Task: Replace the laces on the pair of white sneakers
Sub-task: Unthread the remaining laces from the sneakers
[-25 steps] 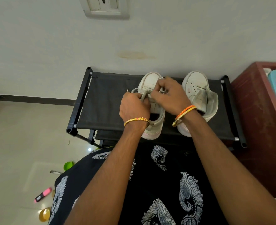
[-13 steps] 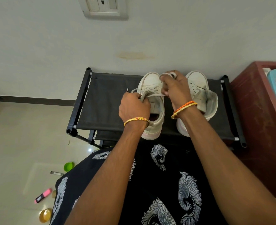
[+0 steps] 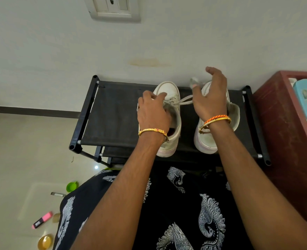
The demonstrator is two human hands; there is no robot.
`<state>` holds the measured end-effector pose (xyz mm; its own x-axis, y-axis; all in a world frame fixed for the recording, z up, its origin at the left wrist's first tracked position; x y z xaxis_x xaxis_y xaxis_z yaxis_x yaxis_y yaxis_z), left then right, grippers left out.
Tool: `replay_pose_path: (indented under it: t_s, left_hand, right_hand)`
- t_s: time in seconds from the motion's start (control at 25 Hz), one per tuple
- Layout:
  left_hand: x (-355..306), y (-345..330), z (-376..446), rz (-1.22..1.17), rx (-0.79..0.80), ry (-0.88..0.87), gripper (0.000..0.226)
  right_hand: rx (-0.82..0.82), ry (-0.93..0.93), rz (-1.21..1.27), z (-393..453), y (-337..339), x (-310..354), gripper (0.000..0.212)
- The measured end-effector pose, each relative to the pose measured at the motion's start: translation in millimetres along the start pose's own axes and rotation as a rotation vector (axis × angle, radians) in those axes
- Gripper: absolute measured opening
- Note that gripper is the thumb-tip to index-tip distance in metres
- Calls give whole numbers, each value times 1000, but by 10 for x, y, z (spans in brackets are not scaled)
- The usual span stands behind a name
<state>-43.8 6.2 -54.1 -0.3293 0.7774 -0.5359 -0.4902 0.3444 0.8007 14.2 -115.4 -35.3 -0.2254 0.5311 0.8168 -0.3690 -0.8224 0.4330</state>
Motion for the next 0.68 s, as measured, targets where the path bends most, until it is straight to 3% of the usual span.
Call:
replay_pose_path:
  t_s: [0.16, 0.36, 0.52, 0.68]
  left_hand:
    - [22, -47, 95, 68, 71, -114, 33]
    - [26, -45, 185, 54, 51, -134, 24]
    - [-8, -40, 196, 12, 17, -188, 15]
    - [-18, -47, 186, -11, 55, -206, 15]
  right_hand:
    - [82, 152, -115, -102, 47, 152, 45]
    - [548, 73, -404, -397, -36, 147, 48]
    - [399, 13, -439, -340, -114, 124, 26]
    - [422, -20, -468, -288, -157, 125, 24]
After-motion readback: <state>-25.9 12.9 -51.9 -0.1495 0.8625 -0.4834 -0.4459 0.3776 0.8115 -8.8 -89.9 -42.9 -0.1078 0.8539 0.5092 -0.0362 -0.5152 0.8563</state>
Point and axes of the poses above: each hand's wrist, its own z-axis towards the middle knuckle, its own y-axis out of the back of the hand, x = y × z, the point moved 1 cm from there along z, towards the middle knuckle, and after that the axes turned 14 degrees about -x, right-handed, at the moved point
